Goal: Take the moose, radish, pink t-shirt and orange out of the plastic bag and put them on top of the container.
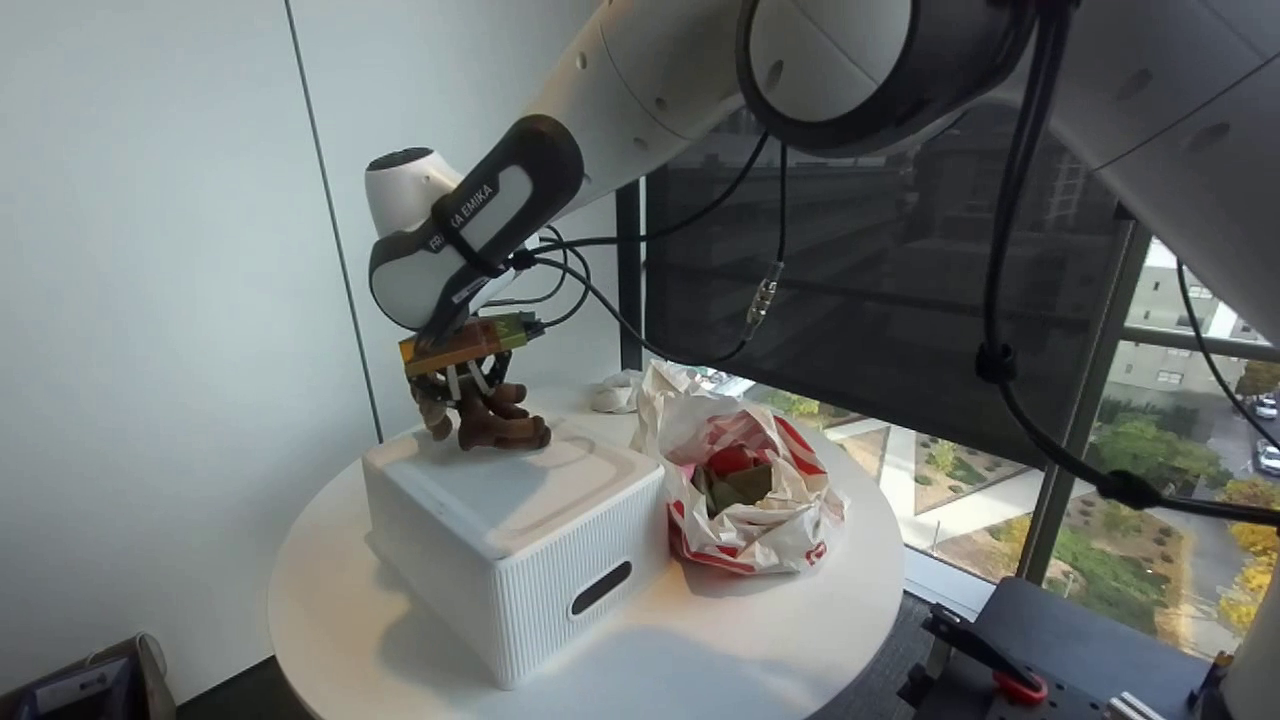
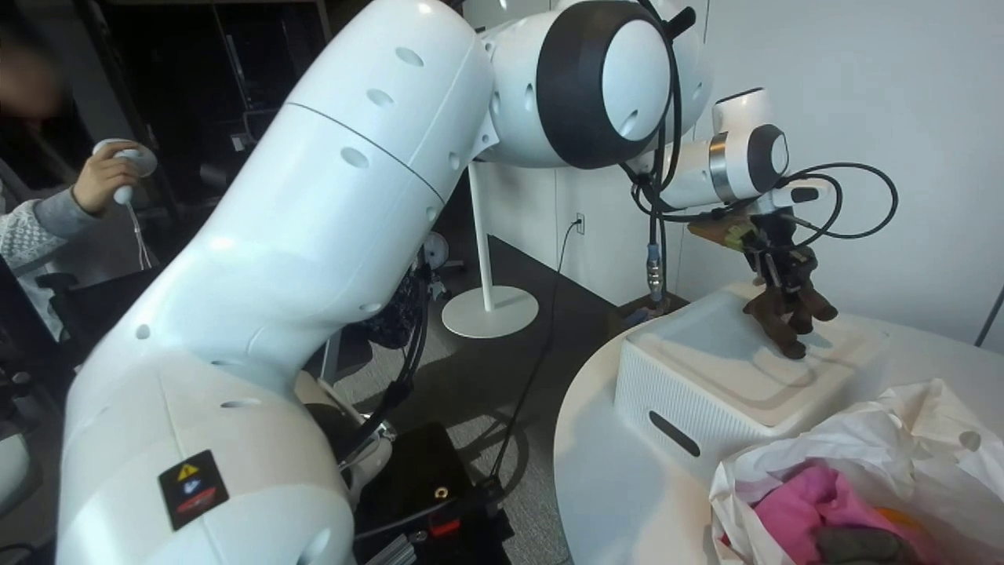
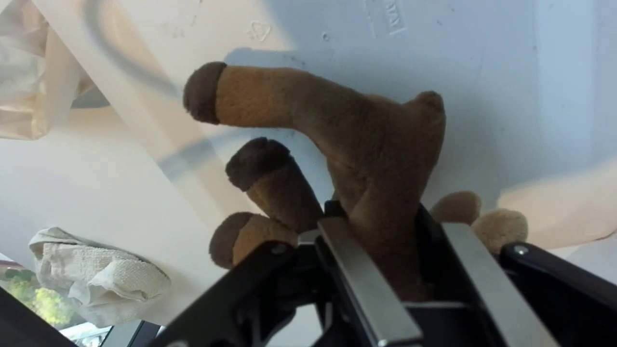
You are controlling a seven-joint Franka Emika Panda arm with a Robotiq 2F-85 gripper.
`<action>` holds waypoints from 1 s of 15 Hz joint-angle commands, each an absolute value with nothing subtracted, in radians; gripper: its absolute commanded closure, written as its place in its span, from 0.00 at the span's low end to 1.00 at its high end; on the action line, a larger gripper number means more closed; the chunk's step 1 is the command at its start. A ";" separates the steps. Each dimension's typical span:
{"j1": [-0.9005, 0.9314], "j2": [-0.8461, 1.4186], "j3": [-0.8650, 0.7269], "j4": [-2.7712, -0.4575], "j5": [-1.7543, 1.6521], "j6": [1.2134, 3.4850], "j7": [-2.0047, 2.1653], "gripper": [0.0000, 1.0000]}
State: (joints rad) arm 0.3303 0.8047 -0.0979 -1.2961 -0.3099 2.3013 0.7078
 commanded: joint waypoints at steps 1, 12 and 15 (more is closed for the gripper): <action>0.361 0.817 -0.165 -1.282 -0.360 2.365 0.743 0.32; 0.288 0.456 -0.236 -1.671 -0.383 2.083 0.887 0.00; 0.224 0.361 -0.224 -1.799 -0.377 2.026 0.946 0.00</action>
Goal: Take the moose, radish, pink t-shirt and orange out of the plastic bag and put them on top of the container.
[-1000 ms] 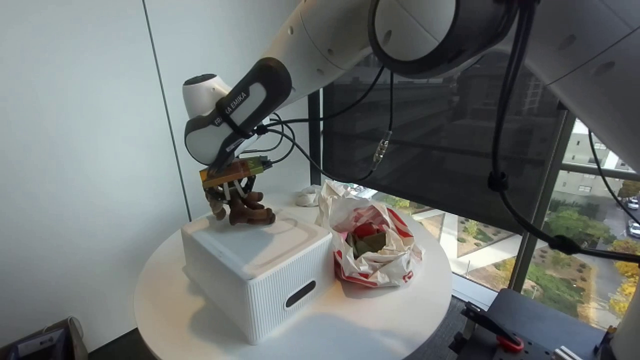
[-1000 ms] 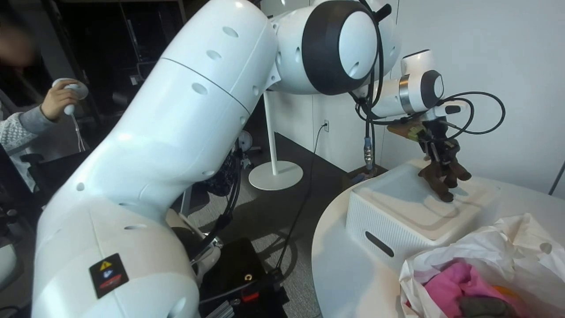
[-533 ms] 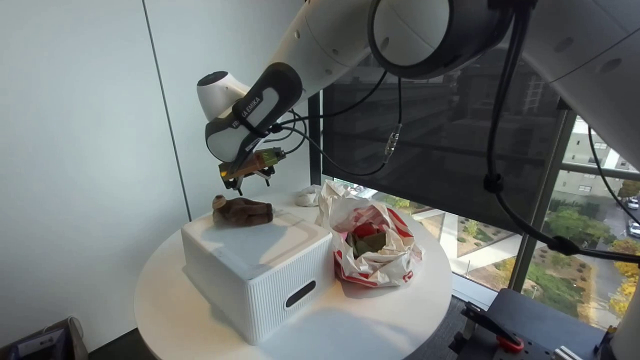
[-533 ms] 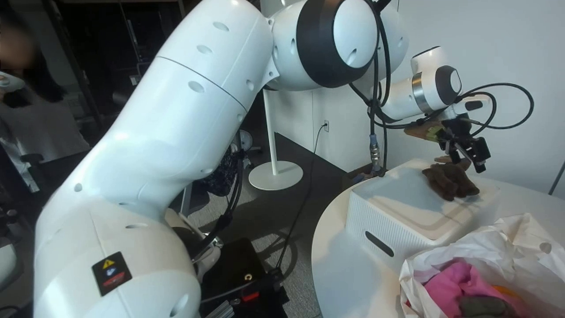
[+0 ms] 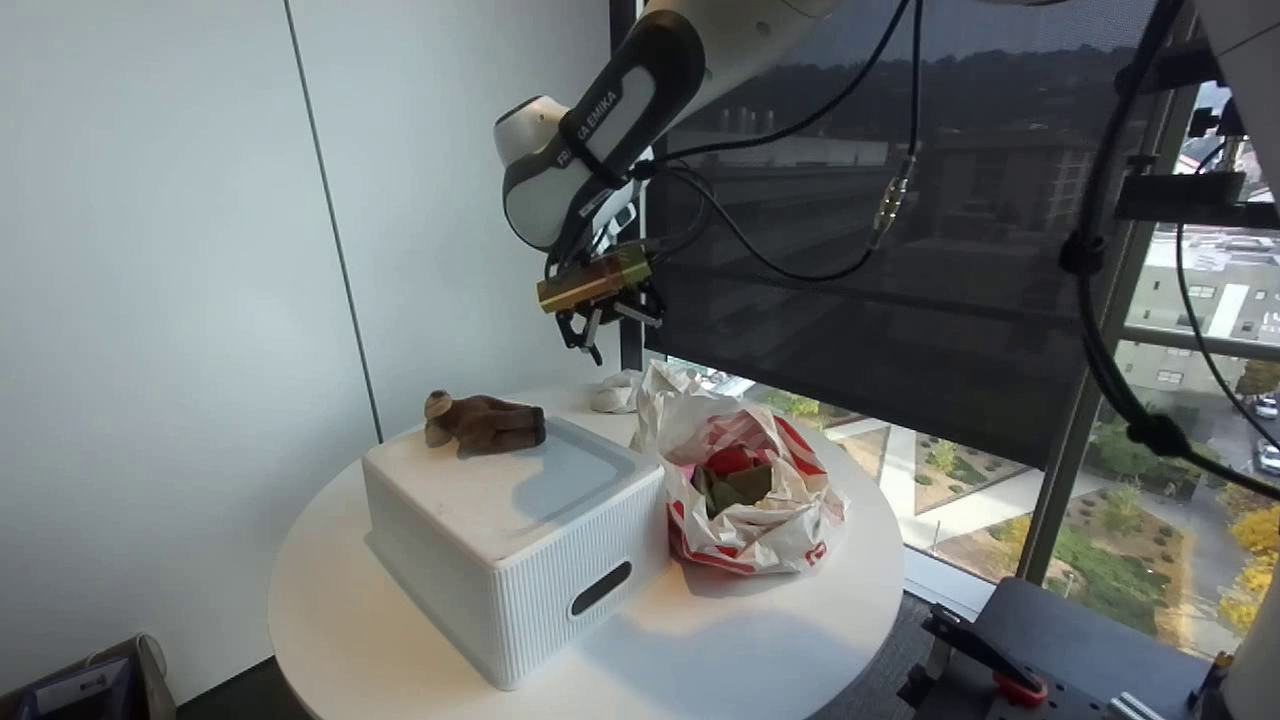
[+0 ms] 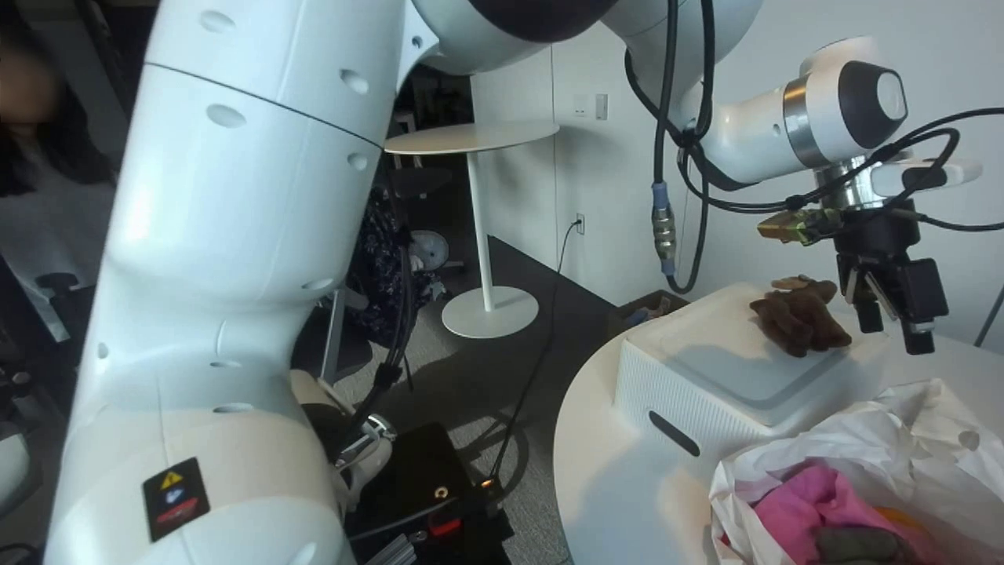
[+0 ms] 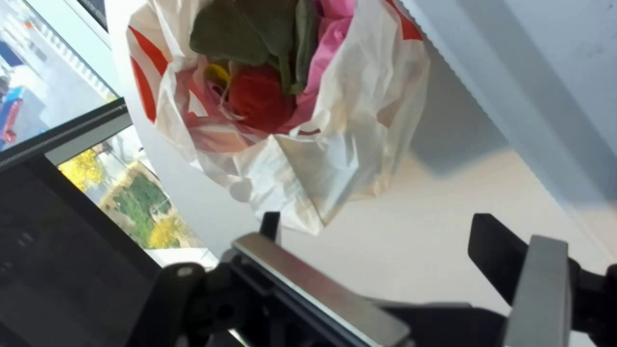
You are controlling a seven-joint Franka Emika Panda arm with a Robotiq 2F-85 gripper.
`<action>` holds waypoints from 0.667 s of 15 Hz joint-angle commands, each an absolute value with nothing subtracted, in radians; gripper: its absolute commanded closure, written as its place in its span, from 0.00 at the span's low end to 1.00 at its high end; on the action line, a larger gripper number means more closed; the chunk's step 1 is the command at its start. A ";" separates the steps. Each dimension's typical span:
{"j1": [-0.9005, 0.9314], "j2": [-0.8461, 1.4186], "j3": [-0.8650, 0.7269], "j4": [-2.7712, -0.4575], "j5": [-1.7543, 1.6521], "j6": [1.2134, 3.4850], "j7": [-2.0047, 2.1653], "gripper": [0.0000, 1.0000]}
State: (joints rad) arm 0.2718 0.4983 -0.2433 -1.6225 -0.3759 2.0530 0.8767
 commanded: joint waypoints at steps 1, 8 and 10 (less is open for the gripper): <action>0.199 0.340 -0.214 -1.837 -0.360 2.006 0.950 0.00; 0.068 0.402 -0.171 -2.014 -0.203 2.181 1.018 0.00; 0.066 0.463 -0.178 -2.015 -0.210 2.297 1.061 0.00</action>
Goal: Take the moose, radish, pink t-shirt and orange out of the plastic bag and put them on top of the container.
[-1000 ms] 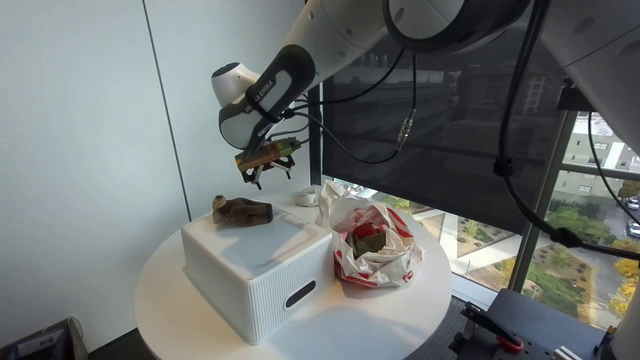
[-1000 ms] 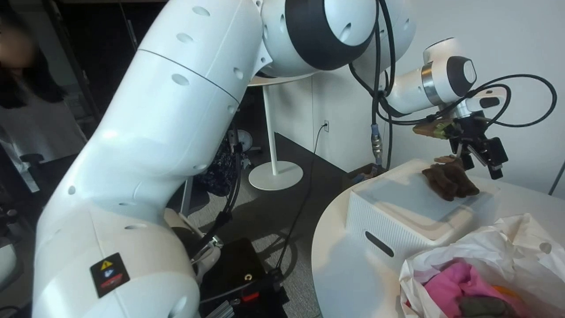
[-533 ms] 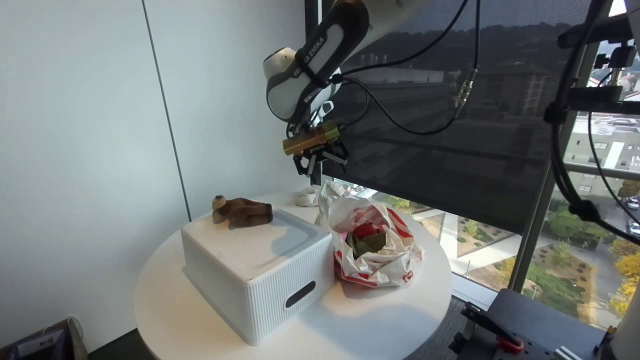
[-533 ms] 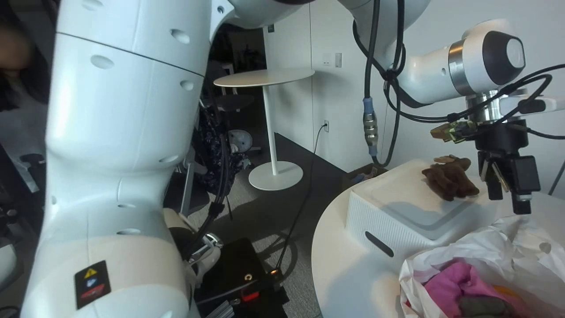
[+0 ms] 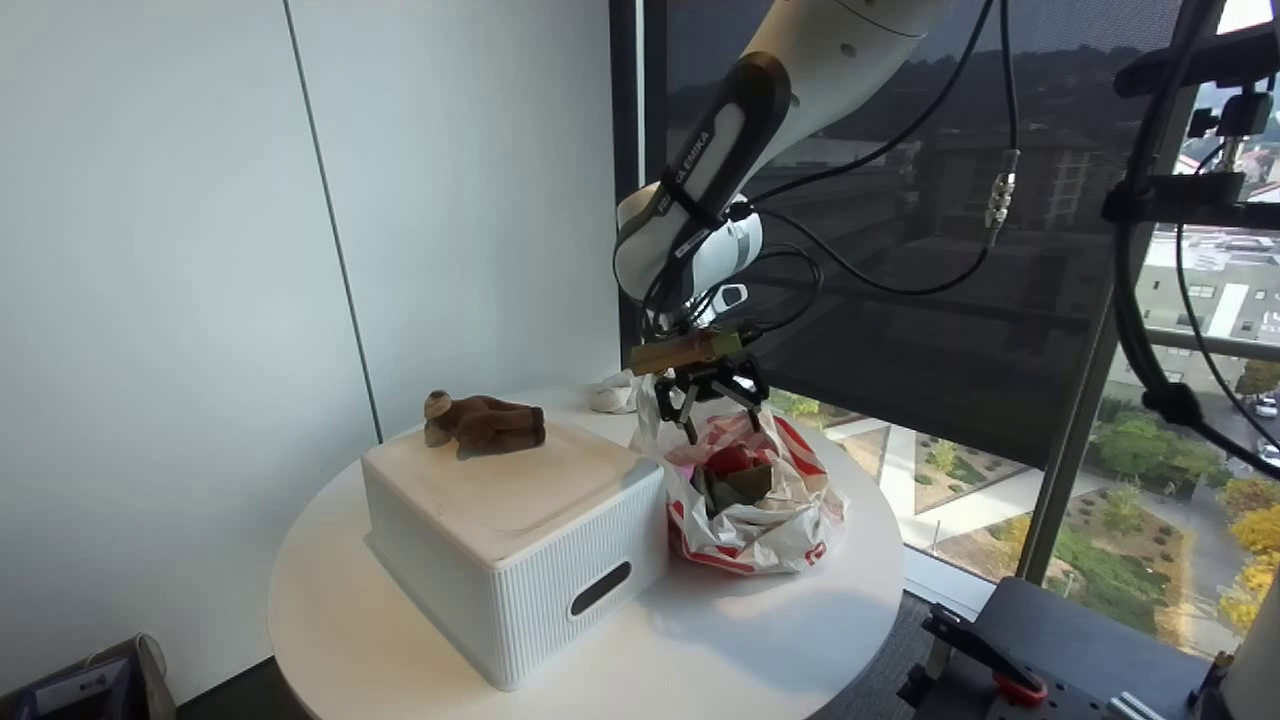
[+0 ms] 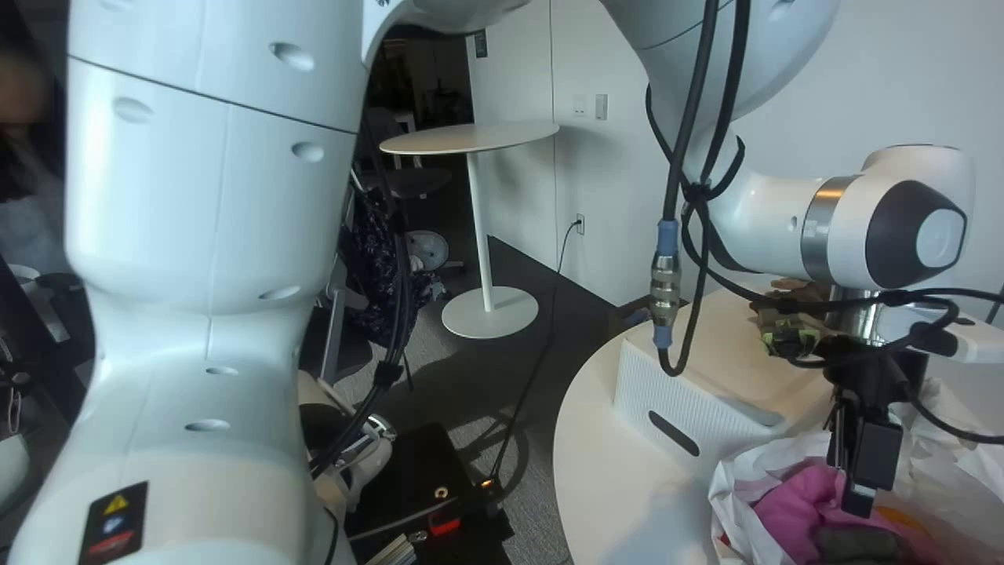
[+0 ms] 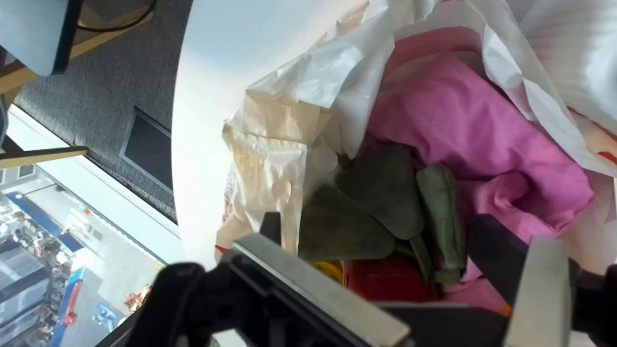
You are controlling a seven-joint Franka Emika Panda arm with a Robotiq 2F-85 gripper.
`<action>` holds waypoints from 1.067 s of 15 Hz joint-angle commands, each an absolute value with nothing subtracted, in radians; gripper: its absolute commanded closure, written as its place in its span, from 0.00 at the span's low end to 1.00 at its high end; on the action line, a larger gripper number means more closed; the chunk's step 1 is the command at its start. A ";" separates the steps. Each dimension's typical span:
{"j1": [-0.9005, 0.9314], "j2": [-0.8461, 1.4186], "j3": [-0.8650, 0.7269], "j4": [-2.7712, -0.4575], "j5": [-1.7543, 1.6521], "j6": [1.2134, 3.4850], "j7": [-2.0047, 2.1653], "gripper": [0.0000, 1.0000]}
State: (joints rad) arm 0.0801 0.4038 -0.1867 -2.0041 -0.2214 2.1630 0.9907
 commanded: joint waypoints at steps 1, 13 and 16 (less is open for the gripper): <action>0.061 0.493 -0.179 -2.013 -0.201 2.344 1.067 0.00; 0.277 0.761 -0.475 -1.968 -0.403 2.734 1.366 0.25; 0.307 0.786 -0.506 -1.973 -0.390 2.753 1.396 0.42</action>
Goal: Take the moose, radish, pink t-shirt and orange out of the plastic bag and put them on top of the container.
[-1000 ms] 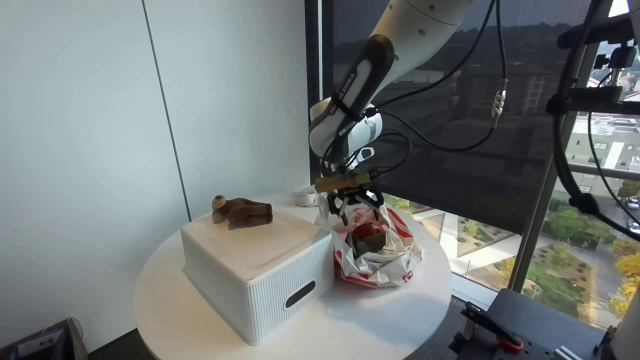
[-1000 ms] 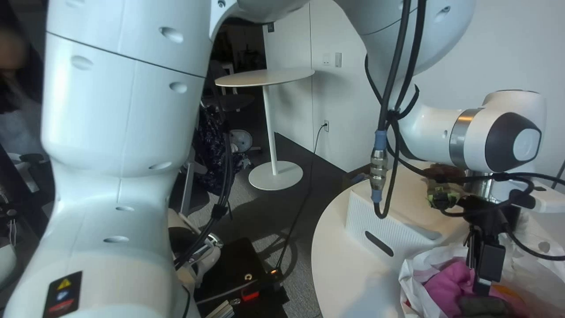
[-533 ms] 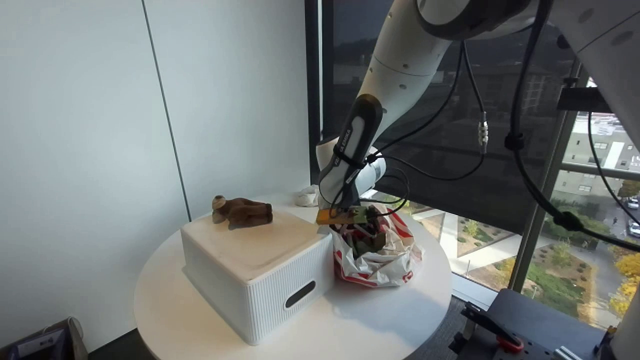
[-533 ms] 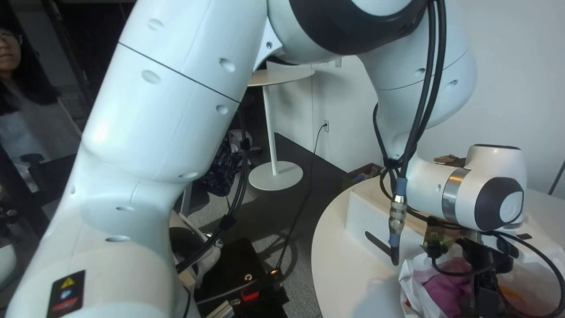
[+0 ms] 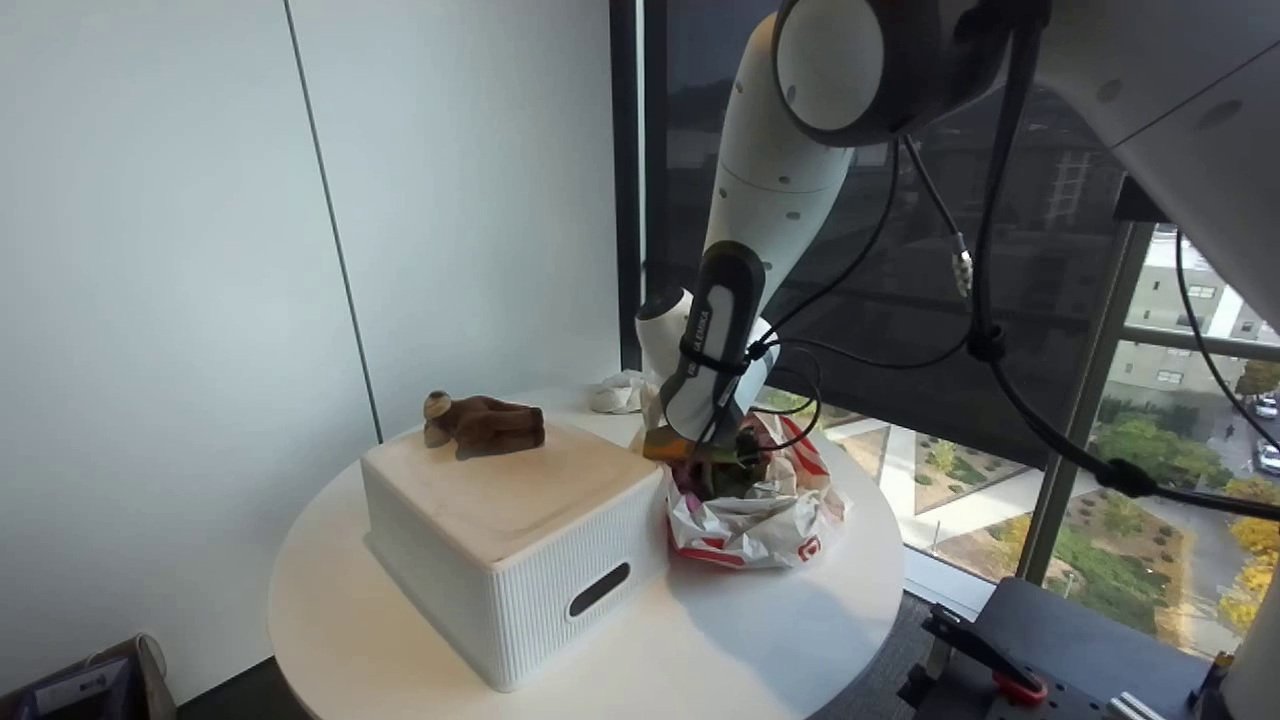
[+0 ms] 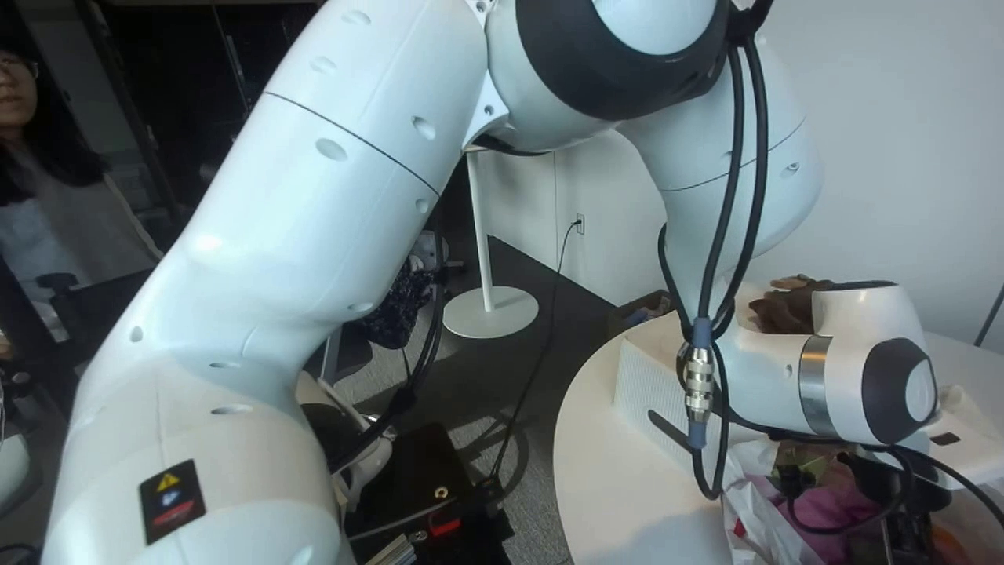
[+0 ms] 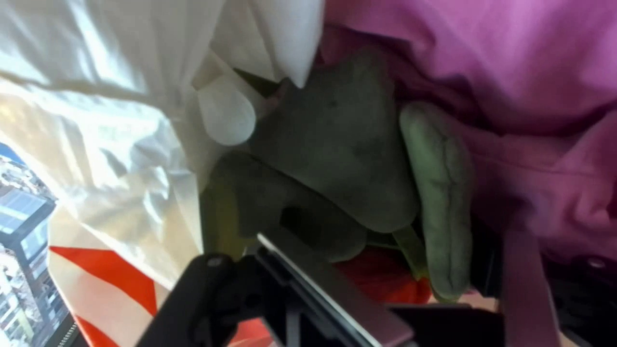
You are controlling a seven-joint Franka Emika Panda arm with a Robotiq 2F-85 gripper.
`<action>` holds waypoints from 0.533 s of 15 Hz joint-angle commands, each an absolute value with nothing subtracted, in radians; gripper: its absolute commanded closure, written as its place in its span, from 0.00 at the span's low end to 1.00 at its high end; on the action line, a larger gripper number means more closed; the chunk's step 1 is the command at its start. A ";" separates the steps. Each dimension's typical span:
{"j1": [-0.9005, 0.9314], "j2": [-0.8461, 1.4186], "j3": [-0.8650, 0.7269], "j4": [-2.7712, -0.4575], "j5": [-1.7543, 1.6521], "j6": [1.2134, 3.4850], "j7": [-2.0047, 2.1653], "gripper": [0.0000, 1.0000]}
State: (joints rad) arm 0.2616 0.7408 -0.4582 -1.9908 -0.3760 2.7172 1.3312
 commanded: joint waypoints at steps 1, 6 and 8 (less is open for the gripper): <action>0.312 0.789 -0.511 -1.975 -0.384 2.752 1.401 0.49; 0.332 0.793 -0.523 -1.985 -0.374 2.746 1.417 0.86; 0.343 0.769 -0.529 -1.992 -0.378 2.728 1.414 0.93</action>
State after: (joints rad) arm 0.3110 0.7811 -0.5019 -1.9901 -0.3757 2.7357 1.3885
